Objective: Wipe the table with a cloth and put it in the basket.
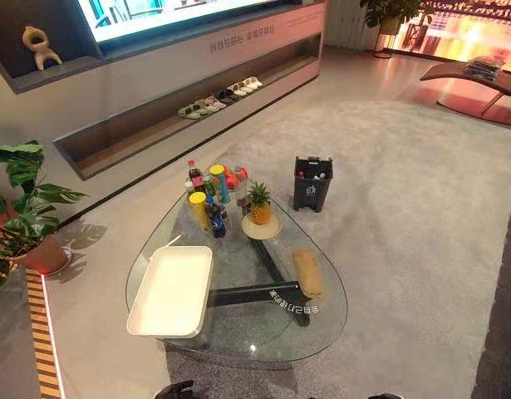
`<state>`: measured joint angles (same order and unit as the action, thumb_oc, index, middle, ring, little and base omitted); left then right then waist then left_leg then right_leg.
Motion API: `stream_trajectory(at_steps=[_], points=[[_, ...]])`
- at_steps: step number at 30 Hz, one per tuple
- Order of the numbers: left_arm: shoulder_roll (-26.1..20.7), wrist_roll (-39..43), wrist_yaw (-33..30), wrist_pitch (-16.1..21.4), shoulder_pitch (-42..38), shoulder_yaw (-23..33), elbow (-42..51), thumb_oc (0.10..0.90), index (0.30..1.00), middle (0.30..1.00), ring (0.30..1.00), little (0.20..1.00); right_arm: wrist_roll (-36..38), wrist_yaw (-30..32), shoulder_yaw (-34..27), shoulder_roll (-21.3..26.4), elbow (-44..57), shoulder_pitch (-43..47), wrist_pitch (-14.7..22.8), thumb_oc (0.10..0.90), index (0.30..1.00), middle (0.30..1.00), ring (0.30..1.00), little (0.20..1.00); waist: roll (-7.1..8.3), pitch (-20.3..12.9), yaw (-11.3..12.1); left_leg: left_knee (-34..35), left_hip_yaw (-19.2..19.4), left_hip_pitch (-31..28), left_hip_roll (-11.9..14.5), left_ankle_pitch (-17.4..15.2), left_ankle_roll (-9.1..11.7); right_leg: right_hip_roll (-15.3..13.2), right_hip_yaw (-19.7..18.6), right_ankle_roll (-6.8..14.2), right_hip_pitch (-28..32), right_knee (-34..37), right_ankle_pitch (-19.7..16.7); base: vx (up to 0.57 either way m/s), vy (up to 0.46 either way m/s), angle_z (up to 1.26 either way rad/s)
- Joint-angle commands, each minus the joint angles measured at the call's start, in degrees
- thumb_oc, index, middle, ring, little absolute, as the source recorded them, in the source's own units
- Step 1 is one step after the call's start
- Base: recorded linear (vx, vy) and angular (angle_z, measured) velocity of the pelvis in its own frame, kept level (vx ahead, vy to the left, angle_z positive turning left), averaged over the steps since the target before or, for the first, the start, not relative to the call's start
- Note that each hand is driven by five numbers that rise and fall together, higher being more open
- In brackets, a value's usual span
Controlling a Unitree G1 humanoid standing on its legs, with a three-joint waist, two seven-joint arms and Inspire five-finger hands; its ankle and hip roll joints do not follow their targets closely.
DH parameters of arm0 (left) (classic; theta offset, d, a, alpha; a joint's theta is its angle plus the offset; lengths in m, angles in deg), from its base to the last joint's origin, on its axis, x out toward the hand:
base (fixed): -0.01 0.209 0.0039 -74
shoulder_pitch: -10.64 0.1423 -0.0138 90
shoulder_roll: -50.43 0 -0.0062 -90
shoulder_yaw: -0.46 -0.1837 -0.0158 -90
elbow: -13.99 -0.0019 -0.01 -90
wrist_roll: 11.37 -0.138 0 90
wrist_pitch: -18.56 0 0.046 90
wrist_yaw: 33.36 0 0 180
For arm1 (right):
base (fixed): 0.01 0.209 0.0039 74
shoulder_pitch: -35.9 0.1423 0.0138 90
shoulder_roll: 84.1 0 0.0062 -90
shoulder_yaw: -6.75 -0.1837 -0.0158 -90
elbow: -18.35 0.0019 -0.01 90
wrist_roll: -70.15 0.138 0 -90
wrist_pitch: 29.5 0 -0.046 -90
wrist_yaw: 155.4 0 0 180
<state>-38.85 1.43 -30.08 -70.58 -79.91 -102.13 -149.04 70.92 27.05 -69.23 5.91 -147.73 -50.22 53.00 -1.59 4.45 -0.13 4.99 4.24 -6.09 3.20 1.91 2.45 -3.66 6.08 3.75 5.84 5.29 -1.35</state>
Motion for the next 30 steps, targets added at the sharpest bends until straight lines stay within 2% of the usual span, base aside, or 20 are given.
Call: stream_trajectory(at_steps=[1, 21, 24, 30], points=[[-0.3, -2.4, 0.7, 1.2, -5.1, -0.9, -2.6, 0.800, 0.900, 0.900, 0.900, 0.900, 1.4, 0.2, 0.0, 1.4, -3.5, 5.2, -0.2, 0.800, 0.900, 0.900, 0.900, 0.900, 1.29, 0.3, 0.5, 0.0, -0.6, -0.2, -1.4, -4.2, 0.5, -0.3, 1.9, 1.6, 0.6, -1.2, 2.7, 0.16, -0.081, -0.13], [-0.1, -1.2, 0.7, 1.4, -4.7, -0.8, -2.0, 0.800, 0.900, 0.900, 0.900, 0.900, 1.4, 0.6, 0.1, 1.3, -3.5, 5.2, -0.3, 0.800, 0.900, 0.900, 0.900, 0.900, 0.93, 0.4, 0.7, 0.0, -1.1, -0.1, -1.5, -4.2, 0.5, -0.3, 2.0, 1.5, 0.7, -1.2, 2.9, 0.00, 0.000, 0.00], [-0.2, -0.4, 0.4, 1.5, -4.5, -0.6, -1.5, 0.800, 0.900, 0.900, 0.900, 0.900, 1.1, 1.1, 0.2, 1.3, -3.3, 4.2, 1.1, 0.800, 0.900, 0.900, 0.900, 0.900, 0.75, 0.7, 0.4, 0.0, -0.9, 0.2, -1.4, -4.0, 0.5, -0.3, 1.9, 1.5, 0.1, -1.6, 3.0, 0.00, 0.000, 0.00], [-0.3, 2.2, -0.7, 2.3, -4.7, -0.5, -0.5, 0.800, 0.900, 0.900, 0.900, 0.900, 0.0, 1.0, 0.6, 2.1, -2.4, 3.9, 1.5, 0.800, 0.900, 0.900, 0.900, 0.900, 0.20, 2.1, -0.2, 0.0, -1.1, 1.3, -1.5, -3.5, 0.6, -0.1, 1.4, 1.5, -1.0, -2.1, 3.0, 0.00, 0.018, 0.00]])
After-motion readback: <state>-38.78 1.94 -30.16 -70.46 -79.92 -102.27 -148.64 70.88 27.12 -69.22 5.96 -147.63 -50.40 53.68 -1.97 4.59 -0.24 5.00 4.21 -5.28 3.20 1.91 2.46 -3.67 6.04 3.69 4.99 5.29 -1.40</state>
